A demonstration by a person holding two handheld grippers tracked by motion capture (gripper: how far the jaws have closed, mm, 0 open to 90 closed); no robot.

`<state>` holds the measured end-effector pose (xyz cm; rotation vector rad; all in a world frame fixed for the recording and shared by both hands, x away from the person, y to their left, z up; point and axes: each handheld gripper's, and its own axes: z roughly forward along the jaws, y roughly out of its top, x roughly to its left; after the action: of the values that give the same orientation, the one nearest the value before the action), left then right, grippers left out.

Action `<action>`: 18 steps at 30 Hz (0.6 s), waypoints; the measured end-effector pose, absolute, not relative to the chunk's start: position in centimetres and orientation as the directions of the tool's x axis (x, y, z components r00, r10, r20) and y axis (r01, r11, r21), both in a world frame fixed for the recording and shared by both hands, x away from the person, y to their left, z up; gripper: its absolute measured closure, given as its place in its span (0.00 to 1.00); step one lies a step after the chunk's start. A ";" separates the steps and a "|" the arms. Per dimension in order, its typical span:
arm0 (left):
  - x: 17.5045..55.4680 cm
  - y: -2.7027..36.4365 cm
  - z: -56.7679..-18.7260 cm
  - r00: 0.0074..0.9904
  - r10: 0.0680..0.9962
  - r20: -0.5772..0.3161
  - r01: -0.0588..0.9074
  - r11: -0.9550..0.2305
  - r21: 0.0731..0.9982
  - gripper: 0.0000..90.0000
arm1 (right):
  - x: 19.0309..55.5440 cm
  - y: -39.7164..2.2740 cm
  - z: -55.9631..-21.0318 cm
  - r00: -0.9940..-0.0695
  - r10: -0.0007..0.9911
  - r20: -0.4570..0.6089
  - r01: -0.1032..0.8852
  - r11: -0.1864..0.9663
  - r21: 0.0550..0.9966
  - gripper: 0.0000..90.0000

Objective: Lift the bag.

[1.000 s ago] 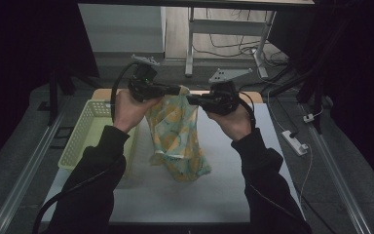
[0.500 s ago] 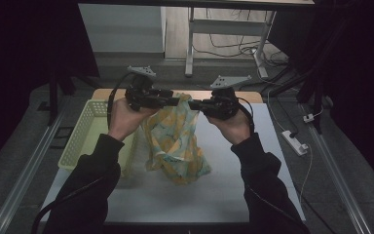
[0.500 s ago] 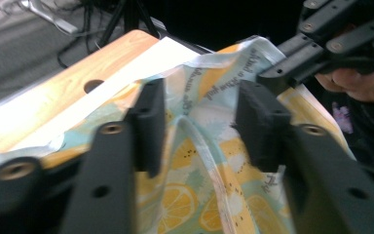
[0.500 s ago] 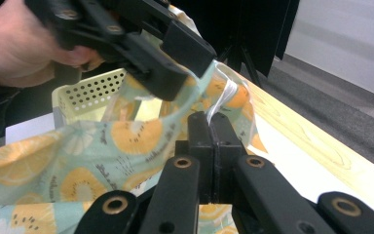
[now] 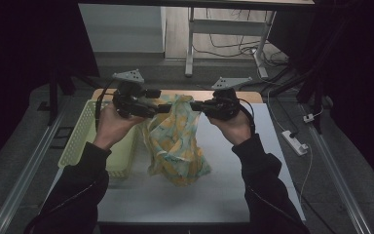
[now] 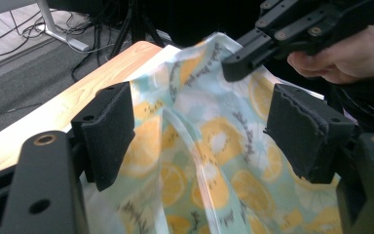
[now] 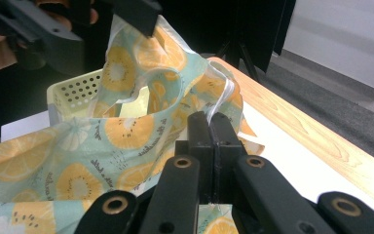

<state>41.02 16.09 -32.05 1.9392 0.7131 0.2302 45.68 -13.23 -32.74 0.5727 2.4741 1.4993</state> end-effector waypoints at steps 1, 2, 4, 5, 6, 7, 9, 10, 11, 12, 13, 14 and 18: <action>40.8 16.3 -32.2 0.804 0.575 -0.150 0.381 -0.306 0.873 0.27 | 45.7 -13.3 -32.8 -0.906 0.421 0.036 0.227 0.412 0.882 0.99; 40.7 16.5 -32.3 0.802 0.579 -0.150 0.381 -0.302 0.874 0.27 | 45.8 -13.3 -32.9 -0.905 0.423 0.038 0.230 0.413 0.881 0.99; 40.2 17.0 -32.4 0.797 0.586 -0.143 0.379 -0.301 0.875 0.25 | 45.8 -13.3 -33.0 -0.905 0.424 0.040 0.233 0.413 0.881 0.99; 40.1 17.2 -32.4 0.796 0.589 -0.144 0.380 -0.299 0.875 0.24 | 45.8 -13.3 -33.0 -0.905 0.424 0.041 0.234 0.413 0.880 0.99; 39.9 17.4 -32.5 0.793 0.592 -0.144 0.381 -0.298 0.875 0.23 | 45.8 -13.3 -33.1 -0.905 0.424 0.042 0.234 0.414 0.880 0.99; 39.7 17.6 -32.5 0.791 0.595 -0.141 0.383 -0.302 0.873 0.22 | 45.8 -13.3 -33.1 -0.905 0.424 0.041 0.234 0.415 0.879 0.99; 39.5 17.9 -32.5 0.783 0.607 -0.133 0.387 -0.309 0.869 0.19 | 45.9 -13.3 -33.1 -0.905 0.424 0.042 0.235 0.414 0.879 0.99; 39.3 18.1 -32.5 0.781 0.612 -0.125 0.384 -0.312 0.869 0.19 | 45.9 -13.3 -33.1 -0.905 0.424 0.043 0.235 0.414 0.880 0.99; 39.1 18.2 -32.6 0.781 0.613 -0.122 0.383 -0.315 0.868 0.18 | 45.9 -13.3 -33.1 -0.905 0.423 0.043 0.235 0.413 0.880 0.99; 38.9 18.4 -32.7 0.779 0.616 -0.121 0.385 -0.318 0.866 0.18 | 45.9 -13.3 -33.2 -0.906 0.422 0.042 0.234 0.414 0.880 0.99; 38.8 18.5 -32.7 0.777 0.619 -0.118 0.384 -0.316 0.868 0.18 | 45.8 -13.3 -33.2 -0.905 0.422 0.041 0.234 0.417 0.878 0.99; 38.6 18.7 -32.7 0.777 0.618 -0.119 0.383 -0.315 0.868 0.18 | 45.8 -13.3 -33.2 -0.905 0.423 0.042 0.235 0.417 0.878 0.99; 38.0 19.2 -33.0 0.773 0.625 -0.112 0.386 -0.324 0.864 0.16 | 45.8 -13.4 -33.5 -0.905 0.423 0.046 0.239 0.416 0.877 0.99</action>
<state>38.04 19.23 -33.00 1.9544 0.7633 0.2956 45.80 -13.45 -33.46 0.5886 2.4847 1.4942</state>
